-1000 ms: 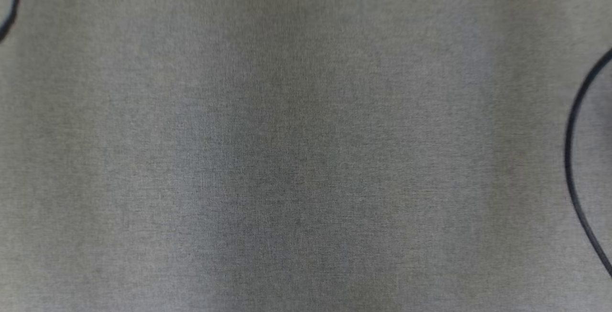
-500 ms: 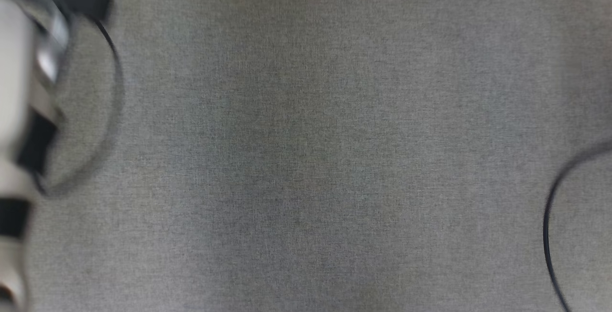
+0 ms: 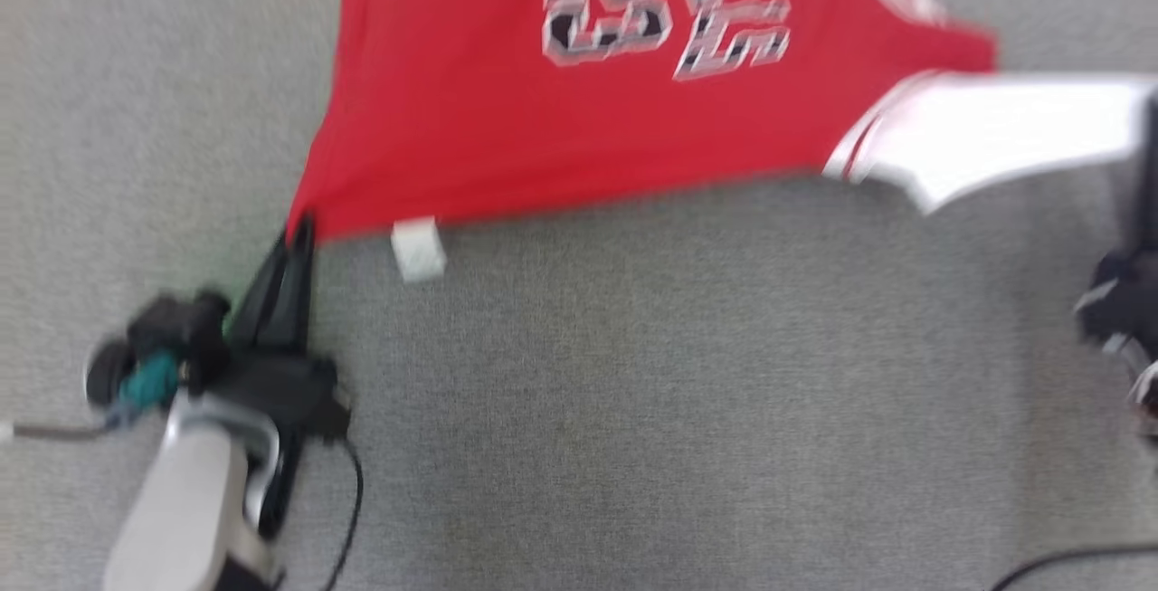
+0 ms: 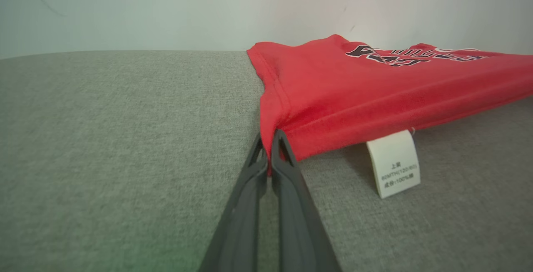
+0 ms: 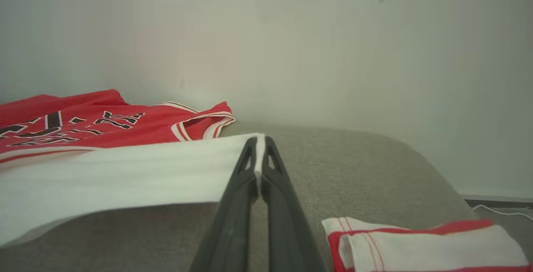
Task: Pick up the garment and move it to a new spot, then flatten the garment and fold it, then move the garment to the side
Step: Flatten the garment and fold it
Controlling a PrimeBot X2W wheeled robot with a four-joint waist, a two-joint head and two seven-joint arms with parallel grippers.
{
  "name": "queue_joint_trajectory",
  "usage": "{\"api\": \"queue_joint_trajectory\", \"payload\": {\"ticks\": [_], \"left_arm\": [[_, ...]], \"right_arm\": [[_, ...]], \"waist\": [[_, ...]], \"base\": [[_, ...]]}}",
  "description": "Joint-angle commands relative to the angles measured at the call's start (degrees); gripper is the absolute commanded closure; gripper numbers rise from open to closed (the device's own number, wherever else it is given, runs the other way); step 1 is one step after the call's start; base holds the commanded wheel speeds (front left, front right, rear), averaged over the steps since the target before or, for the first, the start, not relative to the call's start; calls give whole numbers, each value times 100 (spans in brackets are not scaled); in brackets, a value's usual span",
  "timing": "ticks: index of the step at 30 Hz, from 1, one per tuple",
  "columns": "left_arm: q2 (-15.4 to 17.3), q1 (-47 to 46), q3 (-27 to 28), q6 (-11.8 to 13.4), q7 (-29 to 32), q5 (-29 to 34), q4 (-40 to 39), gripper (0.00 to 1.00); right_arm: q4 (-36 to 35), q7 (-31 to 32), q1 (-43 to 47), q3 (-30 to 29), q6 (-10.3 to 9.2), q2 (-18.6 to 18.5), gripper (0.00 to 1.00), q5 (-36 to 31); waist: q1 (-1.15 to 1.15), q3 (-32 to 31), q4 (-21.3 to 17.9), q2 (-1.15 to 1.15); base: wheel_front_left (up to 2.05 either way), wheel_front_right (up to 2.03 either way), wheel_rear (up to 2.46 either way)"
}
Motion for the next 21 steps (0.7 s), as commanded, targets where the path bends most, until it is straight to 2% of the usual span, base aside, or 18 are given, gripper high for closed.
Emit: {"api": "queue_joint_trajectory", "payload": {"ticks": [1, 10, 21], "left_arm": [[-11, 374, 265, -17, -3, 23, 85, 100], [-434, 1618, 1121, -212, -3, 233, 385, 100], [-597, 2729, 1682, -254, -4, 391, 349, 100]], "right_arm": [[5, -4, 282, 76, -14, -5, 100, 76], [441, -5, 1304, 371, -19, 111, 100, 337], [737, -6, 2362, 450, -33, 265, 100, 475]], "waist": [[1, -512, -77, 0], [1, -1352, -157, 0], [1, -2165, -175, 0]], "base": [[0, 0, 0], [0, 0, 0], [0, 0, 0]]}}
